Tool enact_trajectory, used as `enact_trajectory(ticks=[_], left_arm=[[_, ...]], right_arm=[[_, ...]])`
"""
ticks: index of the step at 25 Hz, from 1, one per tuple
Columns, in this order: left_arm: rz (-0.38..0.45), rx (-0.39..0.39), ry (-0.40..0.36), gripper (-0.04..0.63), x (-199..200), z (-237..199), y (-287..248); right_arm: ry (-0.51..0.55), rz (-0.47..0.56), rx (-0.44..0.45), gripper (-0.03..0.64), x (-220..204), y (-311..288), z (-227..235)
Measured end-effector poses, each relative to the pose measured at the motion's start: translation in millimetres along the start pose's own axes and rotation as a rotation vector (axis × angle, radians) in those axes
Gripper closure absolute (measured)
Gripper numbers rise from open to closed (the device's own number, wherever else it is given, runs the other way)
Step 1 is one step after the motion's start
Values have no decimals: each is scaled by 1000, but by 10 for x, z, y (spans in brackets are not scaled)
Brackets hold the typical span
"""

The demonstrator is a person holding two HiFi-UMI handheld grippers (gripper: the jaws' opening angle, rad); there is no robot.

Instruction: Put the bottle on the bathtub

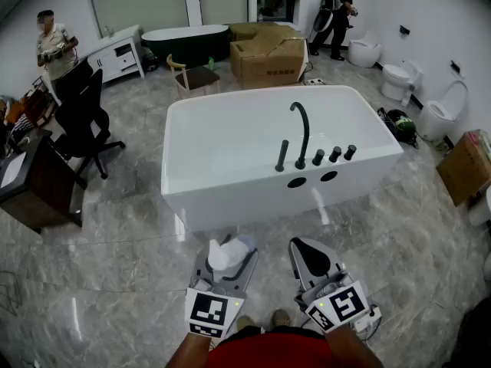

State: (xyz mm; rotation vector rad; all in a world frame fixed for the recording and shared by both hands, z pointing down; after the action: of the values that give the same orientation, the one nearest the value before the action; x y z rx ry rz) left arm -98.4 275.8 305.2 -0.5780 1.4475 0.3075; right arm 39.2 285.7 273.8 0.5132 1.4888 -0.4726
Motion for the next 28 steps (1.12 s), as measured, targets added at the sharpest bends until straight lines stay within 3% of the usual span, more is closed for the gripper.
enact_trajectory(ticks=[11, 17, 23, 28], left_arm=[[1, -31, 16, 359, -150, -282, -37], [-11, -30, 20, 359, -204, -462, -298], [-32, 11, 12, 359, -209, -780, -809], [-78, 56, 10, 359, -262, -1004, -1505]], right_arm=[[-25, -27, -41, 612, -137, -146, -148], [-19, -43, -47, 612, -200, -391, 18], [-2, -35, -14, 612, -296, -900, 405], [1, -41, 20, 612, -407, -1381, 1028]])
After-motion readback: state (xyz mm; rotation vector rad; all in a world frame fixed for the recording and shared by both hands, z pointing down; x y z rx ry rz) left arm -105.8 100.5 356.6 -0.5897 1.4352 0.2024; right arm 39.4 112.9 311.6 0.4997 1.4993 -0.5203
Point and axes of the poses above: the fingertips, and each gripper's own axes: y backward along the fingers, z to its right, x out of its top, the point moved 4 cm from there along y, backward along the fingers, and after that the axes turned 2 degrees about y, right-handed, at the moved point
